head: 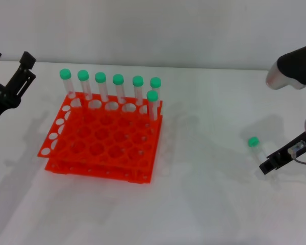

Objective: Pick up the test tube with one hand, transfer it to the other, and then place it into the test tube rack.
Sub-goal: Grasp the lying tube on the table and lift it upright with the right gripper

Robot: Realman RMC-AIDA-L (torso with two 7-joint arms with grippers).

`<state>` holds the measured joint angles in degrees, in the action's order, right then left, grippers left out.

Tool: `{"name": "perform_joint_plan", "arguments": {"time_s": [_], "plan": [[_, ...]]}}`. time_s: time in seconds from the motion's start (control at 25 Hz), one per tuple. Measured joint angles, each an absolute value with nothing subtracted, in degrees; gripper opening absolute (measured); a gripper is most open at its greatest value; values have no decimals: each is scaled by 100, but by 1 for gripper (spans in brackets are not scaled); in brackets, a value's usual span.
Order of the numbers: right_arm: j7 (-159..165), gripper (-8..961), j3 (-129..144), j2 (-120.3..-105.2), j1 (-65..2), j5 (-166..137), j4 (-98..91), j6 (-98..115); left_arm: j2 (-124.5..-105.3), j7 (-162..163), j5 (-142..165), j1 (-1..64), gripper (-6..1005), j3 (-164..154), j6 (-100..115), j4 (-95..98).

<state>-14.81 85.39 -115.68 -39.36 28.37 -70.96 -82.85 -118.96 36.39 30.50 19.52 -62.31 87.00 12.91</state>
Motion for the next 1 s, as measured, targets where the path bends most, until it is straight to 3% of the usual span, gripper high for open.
{"name": "perform_joint_plan", "arguments": {"time_s": [0.12, 1.0], "plan": [[-1459, 484, 8607, -11583, -3946, 2839, -7072, -8238, -11896, 3639, 3048, 1951, 890, -6230, 8666, 1295], [-1265, 451, 8852, -11577, -4395, 2673, -6114, -7877, -11892, 3485, 3040, 1951, 890, -6212, 8655, 1313]]}}
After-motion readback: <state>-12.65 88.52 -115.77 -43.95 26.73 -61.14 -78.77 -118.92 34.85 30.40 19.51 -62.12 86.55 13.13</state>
